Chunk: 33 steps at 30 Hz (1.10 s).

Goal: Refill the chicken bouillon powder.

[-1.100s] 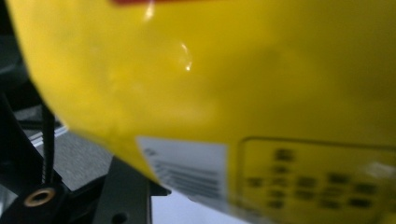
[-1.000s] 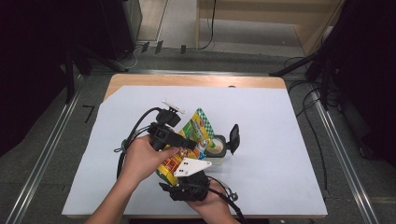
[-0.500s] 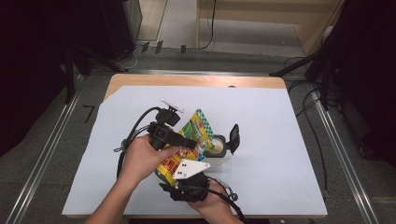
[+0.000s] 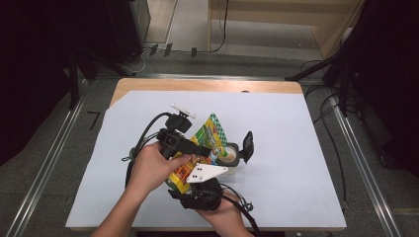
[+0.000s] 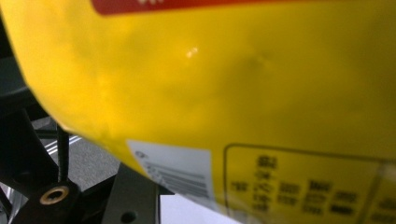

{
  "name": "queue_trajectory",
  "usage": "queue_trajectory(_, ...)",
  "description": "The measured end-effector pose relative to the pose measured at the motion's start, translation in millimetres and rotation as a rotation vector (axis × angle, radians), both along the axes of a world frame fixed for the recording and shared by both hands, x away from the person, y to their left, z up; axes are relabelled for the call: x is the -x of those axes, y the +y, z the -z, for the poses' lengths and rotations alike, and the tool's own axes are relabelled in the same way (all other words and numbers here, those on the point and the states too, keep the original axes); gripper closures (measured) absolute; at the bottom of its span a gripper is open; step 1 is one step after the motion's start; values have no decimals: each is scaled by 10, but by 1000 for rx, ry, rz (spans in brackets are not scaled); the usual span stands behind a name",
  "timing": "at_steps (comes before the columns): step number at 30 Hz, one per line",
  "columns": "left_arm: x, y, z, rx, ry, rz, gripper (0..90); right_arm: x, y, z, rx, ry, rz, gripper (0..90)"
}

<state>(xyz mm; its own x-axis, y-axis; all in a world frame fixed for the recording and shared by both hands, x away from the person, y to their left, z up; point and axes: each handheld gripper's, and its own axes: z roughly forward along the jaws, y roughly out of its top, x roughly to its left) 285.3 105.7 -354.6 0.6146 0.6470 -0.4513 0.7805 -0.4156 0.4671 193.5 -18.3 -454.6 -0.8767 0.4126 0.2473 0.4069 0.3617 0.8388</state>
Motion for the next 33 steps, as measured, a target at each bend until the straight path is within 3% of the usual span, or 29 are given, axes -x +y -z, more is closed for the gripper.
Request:
queue_trajectory(3, 1, 10, -3, 2, 6, -2, 650, -7, -4, -2, -10, 10, 1, 602)
queue_trajectory(11, -24, 22, 14, -11, 16, -9, 704, 17, 7, -9, 22, -29, -2, 584)
queue_trajectory(18, -30, 33, -6, -16, 16, -15, 713, 63, 45, -21, 80, -114, -16, 555)
queue_trajectory(23, -50, 15, -39, -22, 20, -12, 715, 72, 58, -41, 89, -135, -18, 564)
queue_trajectory(33, -188, -58, -119, -32, 56, 8, 711, 16, 27, -118, 55, -109, -3, 567)
